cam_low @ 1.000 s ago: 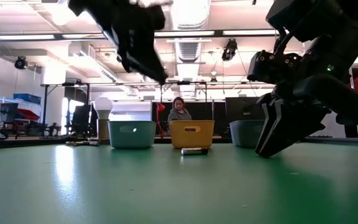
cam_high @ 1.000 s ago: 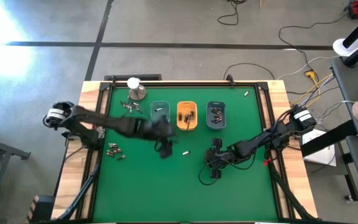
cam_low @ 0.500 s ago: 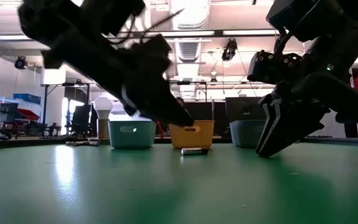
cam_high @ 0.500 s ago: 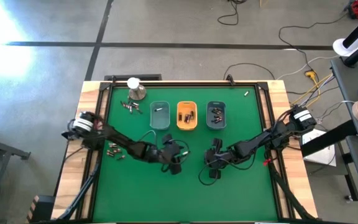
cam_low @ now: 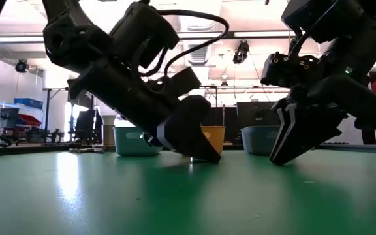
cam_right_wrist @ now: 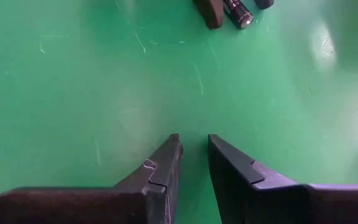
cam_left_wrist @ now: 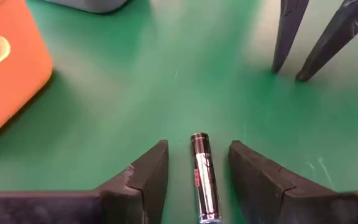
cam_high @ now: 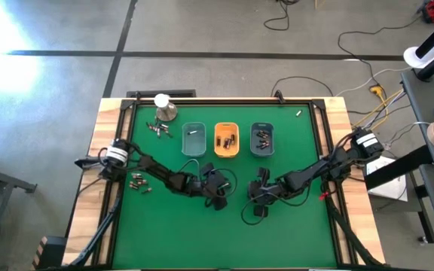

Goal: Sort batteries
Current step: Put the silver battery into the green bin

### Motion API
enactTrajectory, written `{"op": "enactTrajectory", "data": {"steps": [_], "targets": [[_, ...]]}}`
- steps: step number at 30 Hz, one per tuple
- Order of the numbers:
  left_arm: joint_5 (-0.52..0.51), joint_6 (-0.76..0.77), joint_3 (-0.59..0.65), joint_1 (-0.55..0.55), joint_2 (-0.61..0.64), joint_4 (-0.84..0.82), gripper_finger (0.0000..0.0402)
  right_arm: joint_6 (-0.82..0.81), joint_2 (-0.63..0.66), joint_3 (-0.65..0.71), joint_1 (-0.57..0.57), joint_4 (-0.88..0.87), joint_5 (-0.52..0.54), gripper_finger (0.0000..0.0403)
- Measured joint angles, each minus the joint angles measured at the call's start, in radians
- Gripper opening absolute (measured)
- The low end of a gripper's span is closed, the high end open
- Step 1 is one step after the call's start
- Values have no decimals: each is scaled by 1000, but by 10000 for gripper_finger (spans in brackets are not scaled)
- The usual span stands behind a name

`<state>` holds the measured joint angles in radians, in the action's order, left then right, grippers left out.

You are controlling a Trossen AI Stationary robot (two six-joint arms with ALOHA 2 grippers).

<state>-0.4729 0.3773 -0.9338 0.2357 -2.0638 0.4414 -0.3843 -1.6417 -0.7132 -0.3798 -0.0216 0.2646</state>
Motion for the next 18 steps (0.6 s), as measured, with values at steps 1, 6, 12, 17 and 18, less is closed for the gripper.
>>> {"op": "enactTrajectory", "data": {"steps": [1,6,12,17,18], "targets": [[19,6,1,-2,0,-5,132,0,0,0,0,0,0,77],[44,28,0,-5,2,-62,32,0,0,0,0,-2,-2,83],[45,-15,3,-7,9,-83,27,0,0,1,0,-3,-3,75],[59,-105,12,-16,80,-159,11,0,0,1,-2,-5,-5,66],[61,-117,16,-20,104,-197,11,0,0,1,-2,-5,-5,64]]}}
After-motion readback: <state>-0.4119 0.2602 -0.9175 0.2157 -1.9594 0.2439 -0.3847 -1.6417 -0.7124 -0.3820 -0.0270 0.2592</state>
